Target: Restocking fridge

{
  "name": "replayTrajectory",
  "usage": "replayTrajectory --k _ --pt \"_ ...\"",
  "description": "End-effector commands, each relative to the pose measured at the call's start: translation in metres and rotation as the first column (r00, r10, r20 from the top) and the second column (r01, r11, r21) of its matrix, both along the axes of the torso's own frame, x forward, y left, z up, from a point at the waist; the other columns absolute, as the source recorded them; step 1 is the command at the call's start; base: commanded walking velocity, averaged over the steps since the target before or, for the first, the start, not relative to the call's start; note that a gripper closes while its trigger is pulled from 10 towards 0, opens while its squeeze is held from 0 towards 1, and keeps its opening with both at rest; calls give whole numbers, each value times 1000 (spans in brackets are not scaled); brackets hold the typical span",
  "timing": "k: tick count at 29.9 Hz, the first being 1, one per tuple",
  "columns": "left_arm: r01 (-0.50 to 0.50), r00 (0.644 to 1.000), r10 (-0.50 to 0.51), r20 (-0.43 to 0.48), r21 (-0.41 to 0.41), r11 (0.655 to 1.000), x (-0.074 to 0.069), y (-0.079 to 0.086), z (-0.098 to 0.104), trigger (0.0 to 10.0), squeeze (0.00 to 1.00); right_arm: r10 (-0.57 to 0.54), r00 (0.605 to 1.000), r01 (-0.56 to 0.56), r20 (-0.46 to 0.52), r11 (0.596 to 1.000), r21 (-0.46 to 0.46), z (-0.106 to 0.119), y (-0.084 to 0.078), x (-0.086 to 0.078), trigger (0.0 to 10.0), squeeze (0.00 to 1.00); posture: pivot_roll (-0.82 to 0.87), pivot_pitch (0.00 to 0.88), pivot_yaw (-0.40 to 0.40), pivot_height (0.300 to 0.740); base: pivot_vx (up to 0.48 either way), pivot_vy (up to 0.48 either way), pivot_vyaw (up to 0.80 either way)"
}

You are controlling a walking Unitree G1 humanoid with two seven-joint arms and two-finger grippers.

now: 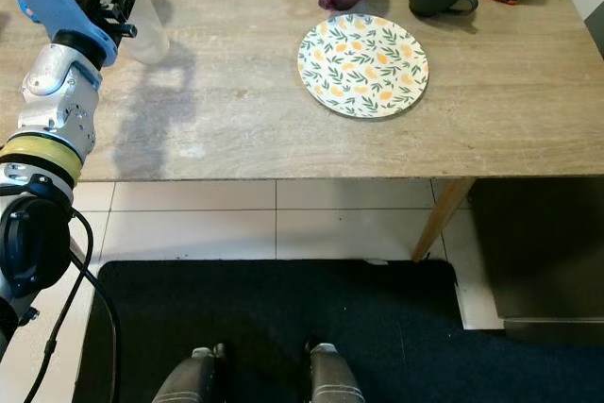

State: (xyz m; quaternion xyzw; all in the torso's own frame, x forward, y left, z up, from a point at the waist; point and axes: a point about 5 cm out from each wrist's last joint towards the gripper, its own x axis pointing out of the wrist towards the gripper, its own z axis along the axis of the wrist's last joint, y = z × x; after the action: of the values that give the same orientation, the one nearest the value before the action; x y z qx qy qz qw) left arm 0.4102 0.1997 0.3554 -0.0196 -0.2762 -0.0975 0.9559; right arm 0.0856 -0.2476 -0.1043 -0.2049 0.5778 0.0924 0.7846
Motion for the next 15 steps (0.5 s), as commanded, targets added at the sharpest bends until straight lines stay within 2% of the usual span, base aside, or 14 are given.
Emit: replayTrajectory --k 1,3,6,7,8,9,11,12,14,15 --pt "34 999 -35 -11 -27 999 1 -2 -8 0 0 -3 999 4 -35 1000 21 -5 8 -11 10000 0 -152 374 33 740 0 0 0" --pt "136 991 -136 11 -51 989 -1 -6 -7 0 0 -11 1000 11 -23 1000 22 -4 10 -4 10000 0 -143 337 33 740 0 0 0" --pt "181 983 -180 26 -52 982 -2 -8 -7 0 0 -14 1000 14 -17 1000 23 -3 10 -2 10000 0 -141 332 34 740 0 0 0" --pt "244 969 -242 46 -43 969 -4 -11 -7 4314 0 -17 1000 17 -11 1000 24 -3 11 3 10000 0 -131 300 30 740 0 0 0" --pt "244 969 -242 46 -43 969 -4 -11 -7 4314 0 -17 1000 17 -11 1000 24 -3 11 3 10000 0 -131 300 30 740 0 0 0" --pt "296 954 -294 62 -24 955 -6 -13 -8 10000 0 -18 1000 18 -7 1000 25 -2 12 6 10000 0 -127 291 27 740 0 0 0" --pt "393 916 -392 83 -3 919 -10 -14 -12 10000 0 -18 1000 18 0 1000 24 -1 12 12 10000 0 -115 258 20 740 0 0 0" --pt "393 916 -392 83 -3 919 -10 -14 -12 10000 0 -18 1000 18 0 1000 24 -1 12 12 10000 0 -115 258 20 740 0 0 0" --pt "501 860 -502 88 32 865 -17 -13 -16 10000 0 -19 1000 19 2 1000 24 0 11 16 10000 0 -107 238 15 740 0 0 0" --pt "560 822 -563 83 55 826 -21 -14 -20 10000 0 -19 1000 19 3 1000 23 0 11 18 10000 0 -102 223 9 740 0 0 0"
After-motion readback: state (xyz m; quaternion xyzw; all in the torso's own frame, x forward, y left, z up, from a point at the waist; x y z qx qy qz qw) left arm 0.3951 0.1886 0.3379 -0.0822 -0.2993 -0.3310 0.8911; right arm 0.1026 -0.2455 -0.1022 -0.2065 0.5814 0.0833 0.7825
